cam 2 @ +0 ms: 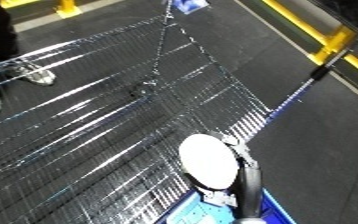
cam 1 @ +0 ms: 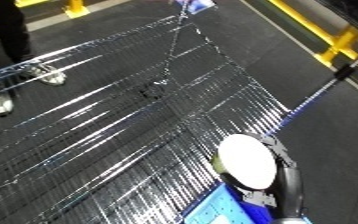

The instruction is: Pick up the object and place it into the box

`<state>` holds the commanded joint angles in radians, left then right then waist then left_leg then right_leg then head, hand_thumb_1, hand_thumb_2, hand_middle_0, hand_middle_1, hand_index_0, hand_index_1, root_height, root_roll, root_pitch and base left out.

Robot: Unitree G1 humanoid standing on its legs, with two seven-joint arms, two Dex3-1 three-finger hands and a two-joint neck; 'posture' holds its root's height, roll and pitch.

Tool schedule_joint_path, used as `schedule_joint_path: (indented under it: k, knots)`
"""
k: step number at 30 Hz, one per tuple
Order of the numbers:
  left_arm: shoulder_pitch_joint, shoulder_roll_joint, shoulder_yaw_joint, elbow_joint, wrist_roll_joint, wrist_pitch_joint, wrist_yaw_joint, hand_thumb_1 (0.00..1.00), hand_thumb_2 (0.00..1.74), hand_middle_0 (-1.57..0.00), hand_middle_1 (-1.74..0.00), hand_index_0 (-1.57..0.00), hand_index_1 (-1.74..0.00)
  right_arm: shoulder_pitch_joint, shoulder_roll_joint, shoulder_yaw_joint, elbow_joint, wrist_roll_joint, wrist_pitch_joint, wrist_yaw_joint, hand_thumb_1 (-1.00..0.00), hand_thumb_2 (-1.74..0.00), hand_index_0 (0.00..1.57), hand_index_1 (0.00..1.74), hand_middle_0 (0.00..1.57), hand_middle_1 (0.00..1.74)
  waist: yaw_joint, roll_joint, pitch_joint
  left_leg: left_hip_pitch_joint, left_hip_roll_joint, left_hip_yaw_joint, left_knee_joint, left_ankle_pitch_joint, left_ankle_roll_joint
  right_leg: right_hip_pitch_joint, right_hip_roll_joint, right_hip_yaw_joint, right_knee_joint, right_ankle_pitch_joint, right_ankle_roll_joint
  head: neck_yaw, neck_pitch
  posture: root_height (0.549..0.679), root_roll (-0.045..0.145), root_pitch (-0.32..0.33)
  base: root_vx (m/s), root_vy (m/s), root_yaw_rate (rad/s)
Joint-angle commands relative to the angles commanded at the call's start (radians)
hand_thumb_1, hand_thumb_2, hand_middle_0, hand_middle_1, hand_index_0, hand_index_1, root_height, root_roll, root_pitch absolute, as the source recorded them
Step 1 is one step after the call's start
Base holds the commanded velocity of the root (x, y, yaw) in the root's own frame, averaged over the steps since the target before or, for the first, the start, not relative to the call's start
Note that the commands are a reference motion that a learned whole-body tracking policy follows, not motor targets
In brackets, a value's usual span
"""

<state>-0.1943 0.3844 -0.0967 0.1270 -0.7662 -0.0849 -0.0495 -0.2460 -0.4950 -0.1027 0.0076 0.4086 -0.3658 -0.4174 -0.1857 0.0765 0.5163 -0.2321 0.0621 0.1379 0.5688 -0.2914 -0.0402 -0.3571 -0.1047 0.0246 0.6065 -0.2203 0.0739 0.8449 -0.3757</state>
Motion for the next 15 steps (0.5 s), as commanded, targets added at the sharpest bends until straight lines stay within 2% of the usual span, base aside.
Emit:
schedule_joint_path:
  k: [7,14,15]
  knots:
    - [0.030,-0.027,0.002,0.017,-0.008,-0.030,-0.017,1.00,1.74,-1.57,-1.74,-1.57,-1.74,0.118,-0.012,-0.081,0.021,0.059,-0.044,0.024,-0.60,-1.04,0.94,1.04,0.94,1.04,-0.065,0.028,-0.015,0.065,0.001,0.045,-0.023,-0.013,0.0006,0.029,-0.0046,0.027,-0.038,0.006,0.0076,0.048,-0.022,0.659,0.077,-0.020,0.001,0.107,-0.210]
    - [0.038,-0.050,-0.005,0.042,-0.013,-0.056,-0.027,1.00,1.74,-1.57,-1.74,-1.57,-1.74,0.180,-0.005,-0.115,0.091,0.124,-0.078,0.064,-0.60,-1.04,0.94,1.04,0.94,1.04,-0.108,0.048,-0.022,0.095,0.000,0.070,-0.032,-0.021,0.0034,0.036,-0.0006,0.050,-0.058,0.011,0.0133,0.051,-0.033,0.660,0.081,-0.023,-0.004,0.056,-0.160]
    - [0.037,-0.053,-0.008,0.045,-0.013,-0.060,-0.026,1.00,1.74,-1.57,-1.74,-1.57,-1.74,0.186,-0.005,-0.119,0.106,0.142,-0.085,0.072,-0.55,-0.96,0.86,0.96,0.86,0.96,-0.113,0.051,-0.023,0.098,0.000,0.073,-0.034,-0.021,0.0037,0.037,-0.0003,0.052,-0.061,0.012,0.0145,0.052,-0.029,0.660,0.081,-0.023,-0.023,0.037,-0.128]
